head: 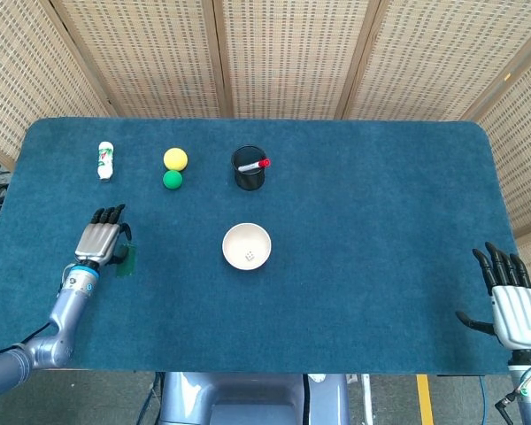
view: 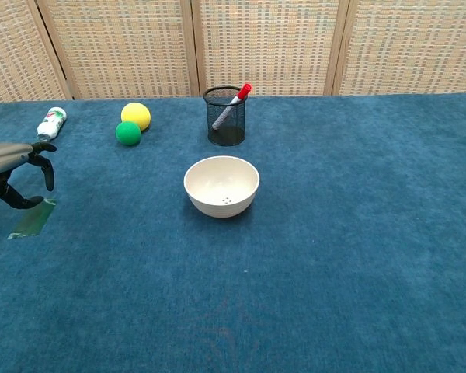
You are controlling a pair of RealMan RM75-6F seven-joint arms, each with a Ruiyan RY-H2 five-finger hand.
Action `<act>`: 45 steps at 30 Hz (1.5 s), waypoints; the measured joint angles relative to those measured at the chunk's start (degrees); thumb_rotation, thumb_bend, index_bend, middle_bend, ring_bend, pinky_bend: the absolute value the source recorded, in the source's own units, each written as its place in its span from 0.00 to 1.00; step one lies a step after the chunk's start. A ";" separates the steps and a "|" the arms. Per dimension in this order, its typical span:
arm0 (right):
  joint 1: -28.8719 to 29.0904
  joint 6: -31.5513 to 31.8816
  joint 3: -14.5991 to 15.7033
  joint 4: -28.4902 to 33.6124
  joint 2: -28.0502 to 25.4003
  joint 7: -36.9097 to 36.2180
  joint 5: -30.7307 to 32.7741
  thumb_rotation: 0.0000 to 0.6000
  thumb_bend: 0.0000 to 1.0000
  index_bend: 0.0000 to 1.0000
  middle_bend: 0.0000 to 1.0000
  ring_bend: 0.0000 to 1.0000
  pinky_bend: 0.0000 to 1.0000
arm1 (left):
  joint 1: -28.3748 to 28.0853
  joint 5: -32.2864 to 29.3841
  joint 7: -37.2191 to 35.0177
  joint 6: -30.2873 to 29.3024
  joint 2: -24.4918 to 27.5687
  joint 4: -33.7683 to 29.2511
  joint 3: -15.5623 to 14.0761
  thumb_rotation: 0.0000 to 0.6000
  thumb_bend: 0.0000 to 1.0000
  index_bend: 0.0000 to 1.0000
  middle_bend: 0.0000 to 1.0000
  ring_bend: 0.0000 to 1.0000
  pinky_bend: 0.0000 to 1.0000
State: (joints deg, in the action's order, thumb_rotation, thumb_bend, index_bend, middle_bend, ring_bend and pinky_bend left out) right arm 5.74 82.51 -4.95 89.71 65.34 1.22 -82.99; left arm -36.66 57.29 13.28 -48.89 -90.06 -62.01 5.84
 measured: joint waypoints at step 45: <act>0.16 -0.80 -0.10 -0.31 -0.48 -1.87 0.56 1.00 0.00 0.00 0.00 0.00 0.00 | 0.76 1.31 1.89 0.88 -4.74 5.09 2.16 1.00 0.42 0.59 0.00 0.00 0.00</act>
State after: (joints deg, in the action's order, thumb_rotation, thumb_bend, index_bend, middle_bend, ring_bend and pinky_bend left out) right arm 5.90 81.71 -5.05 89.40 64.87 -0.65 -82.44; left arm -35.91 58.60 15.17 -48.01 -94.80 -56.92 8.00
